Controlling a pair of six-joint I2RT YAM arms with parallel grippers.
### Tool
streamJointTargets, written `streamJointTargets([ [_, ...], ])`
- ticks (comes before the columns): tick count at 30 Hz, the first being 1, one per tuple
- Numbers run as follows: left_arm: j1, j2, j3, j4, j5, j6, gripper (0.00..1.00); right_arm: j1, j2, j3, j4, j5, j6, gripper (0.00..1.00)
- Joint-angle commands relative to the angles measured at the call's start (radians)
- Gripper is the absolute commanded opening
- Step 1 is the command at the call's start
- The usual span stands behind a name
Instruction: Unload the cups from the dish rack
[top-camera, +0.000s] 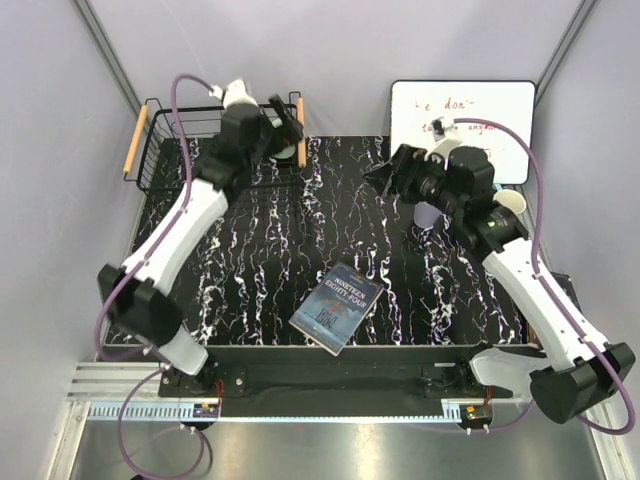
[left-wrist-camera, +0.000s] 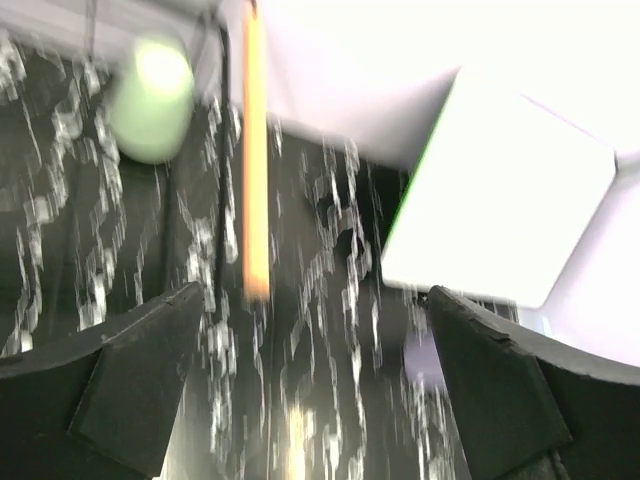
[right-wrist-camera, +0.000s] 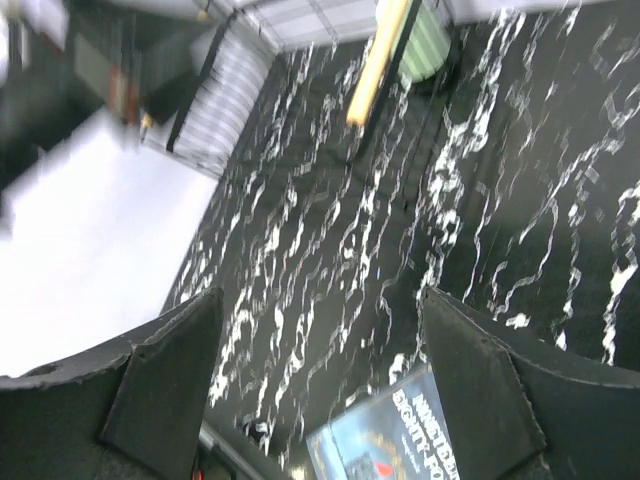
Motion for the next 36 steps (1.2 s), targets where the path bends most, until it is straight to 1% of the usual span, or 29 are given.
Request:
streamJointTargets([
  [1,0.126,0.230,0.255,-0.048,0.006,0.034,0.99,0.019,-0.058,-0.084,0.097,-0.092,-0.015,0.88],
  [2,0.140,0.320,0.303,-0.048,0.006,0.034,0.99,0.021,-0.070,-0.099,0.107,-0.099,-0.012,0.88],
  [3,0.161,0.362,0.349,-0.048,0.001,0.051,0.99,0.022,-0.096,-0.114,0.117,-0.107,-0.012,0.88],
  [4,0.169,0.405,0.449,-0.048,0.000,0.067,0.99,0.024,-0.109,-0.143,0.140,-0.119,-0.012,0.88],
  [5,0.173,0.501,0.500,-0.050,-0.003,0.087,0.99,0.028,-0.117,-0.159,0.152,-0.122,-0.011,0.88],
  [6,0.180,0.543,0.551,-0.050,-0.015,0.132,0.99,0.030,-0.130,-0.173,0.163,-0.126,-0.012,0.88],
  [7,0.181,0.591,0.638,-0.048,-0.028,0.156,0.99,0.032,-0.137,-0.202,0.189,-0.132,-0.009,0.88],
  [8,0.183,0.667,0.677,-0.047,-0.038,0.182,0.99,0.035,-0.138,-0.216,0.202,-0.136,-0.006,0.87],
  [10,0.184,0.740,0.761,-0.013,-0.043,0.251,0.99,0.036,-0.135,-0.249,0.241,-0.139,0.000,0.87],
  [11,0.186,0.764,0.768,0.016,-0.039,0.281,0.99,0.038,-0.130,-0.256,0.252,-0.142,0.003,0.87],
  [12,0.186,0.797,0.763,0.094,-0.035,0.334,0.99,0.039,-0.117,-0.263,0.256,-0.145,0.004,0.87],
  [15,0.187,0.838,0.713,0.246,-0.026,0.428,0.99,0.042,-0.086,-0.280,0.269,-0.149,0.009,0.87],
  [17,0.193,0.887,0.769,0.248,-0.019,0.442,0.99,0.041,-0.069,-0.291,0.279,-0.150,0.020,0.87],
  [19,0.213,0.935,0.801,0.243,0.012,0.401,0.99,0.041,-0.040,-0.286,0.282,-0.162,0.026,0.87],
  [29,0.232,1.074,0.880,0.285,0.055,0.374,0.99,0.056,0.026,-0.277,0.289,-0.195,0.049,0.86],
  [36,0.232,1.096,0.883,0.329,0.087,0.335,0.99,0.059,0.032,-0.271,0.273,-0.182,0.050,0.86],
])
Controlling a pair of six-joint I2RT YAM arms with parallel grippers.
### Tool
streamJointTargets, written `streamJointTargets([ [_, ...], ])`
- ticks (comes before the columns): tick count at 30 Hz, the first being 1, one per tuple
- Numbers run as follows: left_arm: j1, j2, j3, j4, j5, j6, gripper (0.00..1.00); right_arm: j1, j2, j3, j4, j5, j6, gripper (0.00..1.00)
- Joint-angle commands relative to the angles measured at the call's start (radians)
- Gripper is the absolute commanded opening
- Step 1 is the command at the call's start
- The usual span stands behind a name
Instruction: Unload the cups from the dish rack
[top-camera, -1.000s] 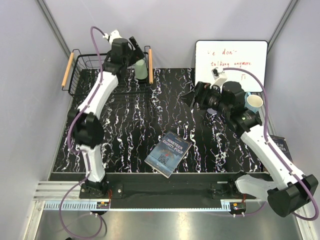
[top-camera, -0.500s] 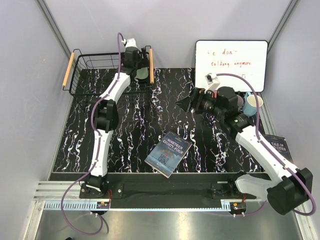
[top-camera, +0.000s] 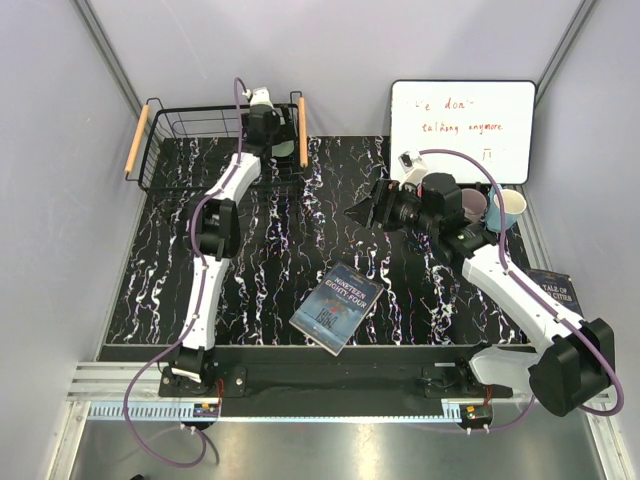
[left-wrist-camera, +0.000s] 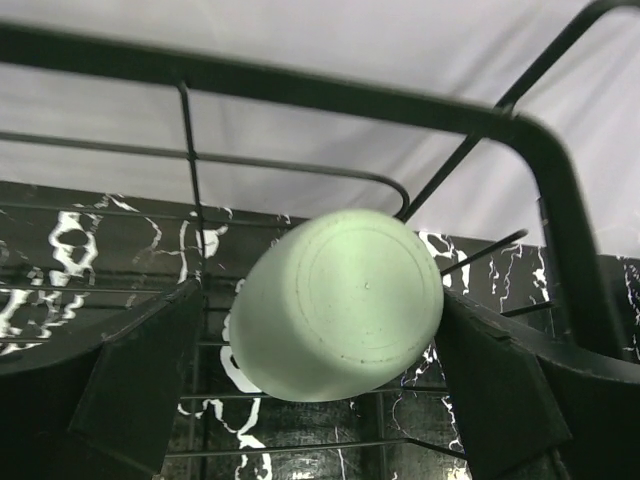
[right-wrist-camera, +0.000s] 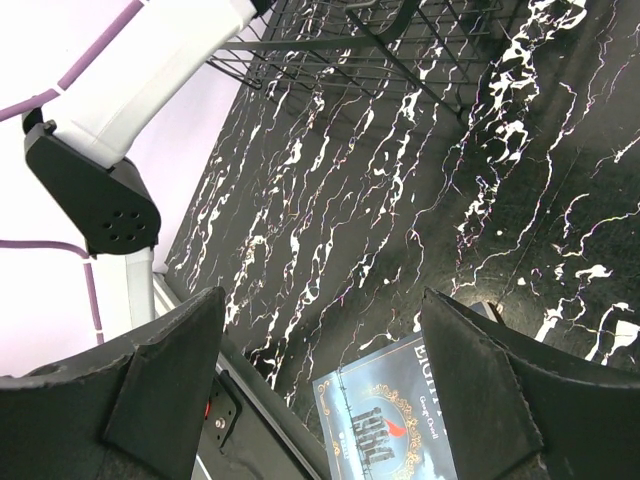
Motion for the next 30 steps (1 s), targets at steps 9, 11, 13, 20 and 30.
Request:
streamJointTargets([
  [9,0.002,-0.006,0.036,0.070,0.016,-0.023,0.36,0.012,0.004,0.016,0.035,0.004,0.012,0.86],
  [11,0.000,-0.030,0.006,0.098,0.014,-0.026,0.09,0.012,-0.001,0.012,0.035,0.009,0.010,0.85],
  [13,0.000,-0.071,-0.062,0.099,-0.010,-0.037,0.00,0.014,-0.004,0.005,0.036,0.015,0.012,0.85],
  [20,-0.003,-0.295,-0.331,0.234,-0.007,-0.075,0.00,0.021,-0.038,-0.005,0.042,0.020,0.029,0.84],
  [30,-0.004,-0.815,-0.749,0.231,0.031,-0.150,0.00,0.044,-0.104,-0.016,0.055,0.066,0.044,0.84],
])
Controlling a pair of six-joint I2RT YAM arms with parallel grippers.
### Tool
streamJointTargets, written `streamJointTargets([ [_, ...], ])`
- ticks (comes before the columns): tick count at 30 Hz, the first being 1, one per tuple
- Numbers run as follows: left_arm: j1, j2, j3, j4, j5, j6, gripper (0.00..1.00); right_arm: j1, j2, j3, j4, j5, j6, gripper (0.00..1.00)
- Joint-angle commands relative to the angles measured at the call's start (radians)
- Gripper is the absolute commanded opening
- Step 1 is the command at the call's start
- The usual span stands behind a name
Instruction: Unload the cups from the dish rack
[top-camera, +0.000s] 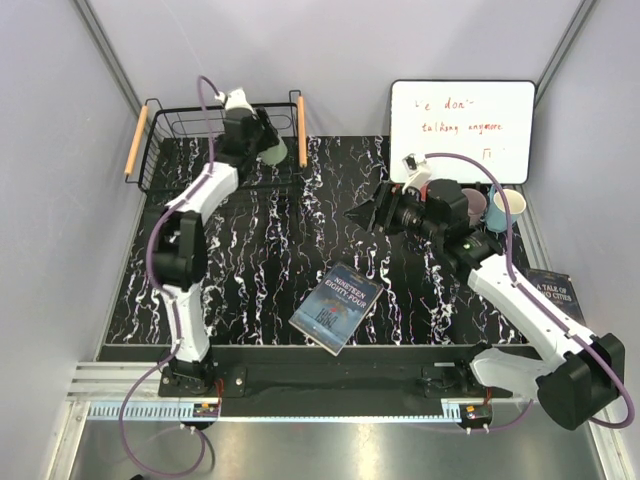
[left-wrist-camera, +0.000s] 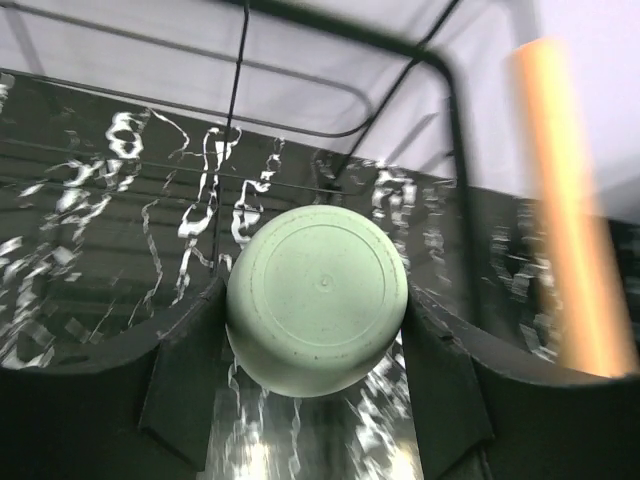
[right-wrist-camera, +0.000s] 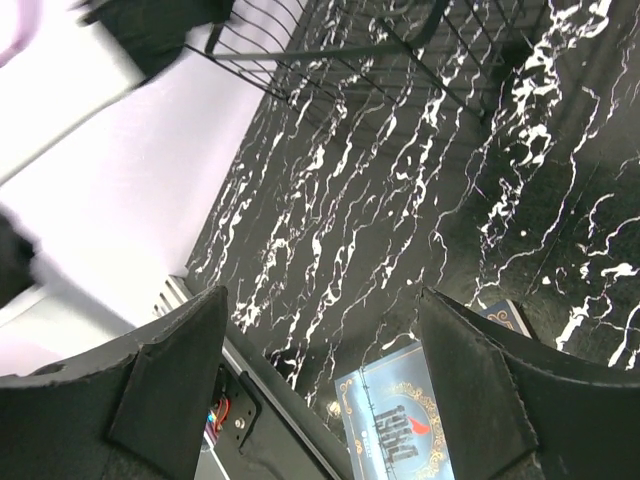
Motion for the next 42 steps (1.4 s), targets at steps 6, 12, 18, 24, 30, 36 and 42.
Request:
streamJointTargets([
  [6,0.044,-0.524,-0.117,0.065,0.265,-0.188,0.00,0.012,-0.078,0.001,0.168,-0.033,0.082,0.86],
  [12,0.052,-0.799,-0.449,0.286,0.476,-0.440,0.00,0.012,-0.153,-0.012,0.234,-0.070,0.126,0.86],
  [18,0.044,-0.989,-0.837,0.620,0.630,-0.736,0.00,0.013,-0.184,-0.028,0.327,-0.174,0.203,0.86],
  [24,0.033,-1.142,-1.032,0.693,0.649,-0.787,0.00,0.022,-0.210,-0.094,0.409,-0.196,0.275,0.86],
  [30,-0.005,-1.198,-1.112,0.708,0.643,-0.793,0.00,0.051,-0.184,-0.130,0.459,-0.202,0.307,0.86],
  [36,-0.106,-1.205,-1.152,0.718,0.611,-0.783,0.00,0.087,-0.132,-0.121,0.490,-0.185,0.298,0.86],
  [42,-0.207,-1.205,-1.184,0.710,0.571,-0.753,0.00,0.111,-0.068,-0.072,0.502,-0.179,0.286,0.85],
])
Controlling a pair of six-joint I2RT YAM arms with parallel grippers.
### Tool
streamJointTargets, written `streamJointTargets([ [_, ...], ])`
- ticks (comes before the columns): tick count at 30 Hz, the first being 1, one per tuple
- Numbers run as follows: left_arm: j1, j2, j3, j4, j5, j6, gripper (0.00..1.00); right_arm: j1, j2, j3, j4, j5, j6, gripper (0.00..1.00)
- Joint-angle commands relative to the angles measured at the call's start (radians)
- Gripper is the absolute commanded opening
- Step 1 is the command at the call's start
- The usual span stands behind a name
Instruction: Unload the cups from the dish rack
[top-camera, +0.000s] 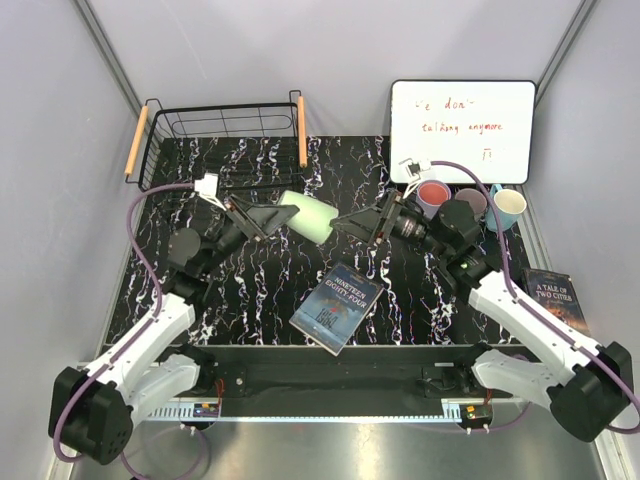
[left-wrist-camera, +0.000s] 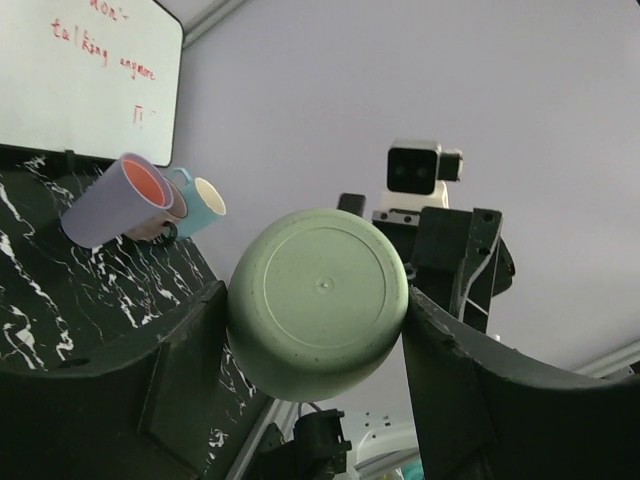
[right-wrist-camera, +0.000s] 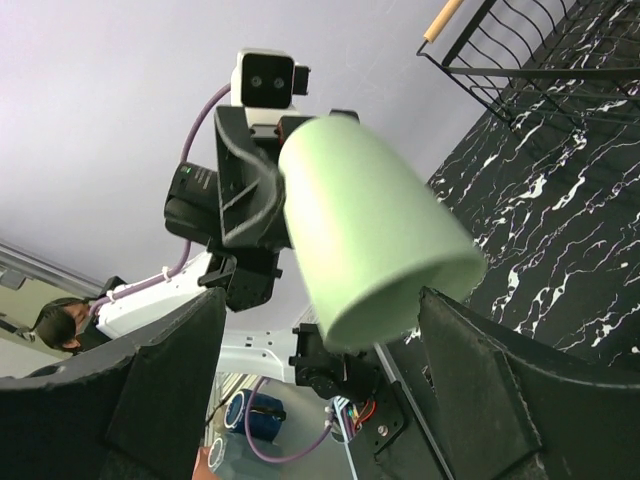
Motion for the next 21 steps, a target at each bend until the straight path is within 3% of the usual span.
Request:
streamJointTargets([
  [1,-0.061,-0.013,-0.021,0.072,-0.041,0.025,0.00,0.022,0.044,0.065,0.073,-0.007,-0.009,0.85],
  [14,-0.180,0.063,-0.092,0.156,-0.066,0.012,0.00,0.072,0.155,0.108,0.128,-0.006,-0.001,0.82],
  [17,-0.192,0.073,-0.104,0.171,-0.072,0.007,0.00,0.075,0.158,0.103,0.141,-0.004,-0.001,0.62],
  [18,-0.192,0.073,-0.105,0.173,-0.074,0.008,0.00,0.079,0.158,0.103,0.141,0.003,-0.002,0.40],
  [21,-0.192,0.067,-0.112,0.165,-0.080,0.016,0.00,0.080,0.150,0.100,0.121,0.014,-0.012,0.10],
])
